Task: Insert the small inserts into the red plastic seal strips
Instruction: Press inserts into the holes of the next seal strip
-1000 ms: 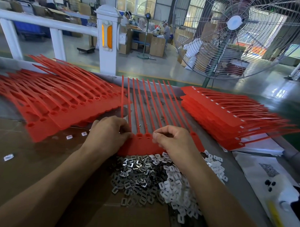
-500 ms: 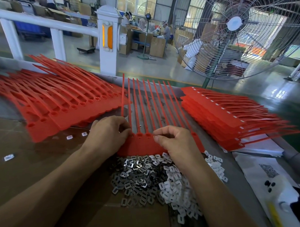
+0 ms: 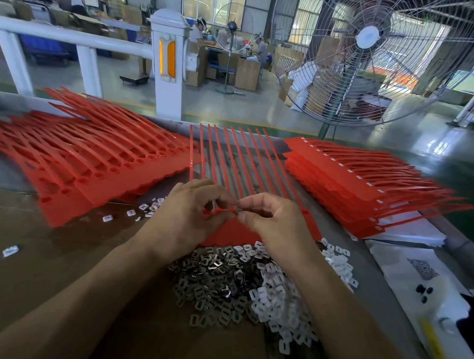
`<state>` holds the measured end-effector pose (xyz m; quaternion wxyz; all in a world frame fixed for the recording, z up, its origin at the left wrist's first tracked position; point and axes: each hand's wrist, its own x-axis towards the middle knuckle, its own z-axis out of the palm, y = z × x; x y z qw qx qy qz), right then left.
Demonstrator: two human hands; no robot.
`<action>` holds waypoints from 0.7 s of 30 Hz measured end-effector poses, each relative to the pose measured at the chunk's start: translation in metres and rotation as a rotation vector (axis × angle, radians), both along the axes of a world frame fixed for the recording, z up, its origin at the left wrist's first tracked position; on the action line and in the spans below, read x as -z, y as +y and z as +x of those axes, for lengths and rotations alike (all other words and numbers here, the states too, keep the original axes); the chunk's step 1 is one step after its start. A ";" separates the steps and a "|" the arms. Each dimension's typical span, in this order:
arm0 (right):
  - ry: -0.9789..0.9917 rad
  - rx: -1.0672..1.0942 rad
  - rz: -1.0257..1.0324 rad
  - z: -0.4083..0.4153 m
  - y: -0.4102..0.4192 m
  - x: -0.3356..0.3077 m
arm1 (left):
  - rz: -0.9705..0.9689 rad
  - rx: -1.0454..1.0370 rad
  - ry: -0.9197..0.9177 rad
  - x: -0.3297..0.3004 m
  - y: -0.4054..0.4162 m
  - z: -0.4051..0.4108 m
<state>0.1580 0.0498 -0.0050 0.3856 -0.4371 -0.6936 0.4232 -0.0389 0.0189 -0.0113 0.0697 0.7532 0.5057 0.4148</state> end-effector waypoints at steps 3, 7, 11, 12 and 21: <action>-0.004 -0.018 -0.009 -0.001 -0.001 0.000 | 0.044 -0.018 0.037 -0.001 0.000 0.000; 0.030 0.005 -0.042 -0.003 -0.001 -0.001 | 0.071 -0.018 0.066 -0.002 0.000 0.000; 0.038 0.006 -0.067 -0.002 0.000 0.000 | 0.084 -0.009 0.079 -0.003 0.000 0.000; 0.037 0.002 -0.074 -0.002 0.000 0.000 | 0.088 -0.006 0.088 -0.004 0.000 0.000; 0.086 0.121 -0.067 -0.001 0.002 0.002 | 0.025 -0.233 0.112 0.006 0.008 -0.007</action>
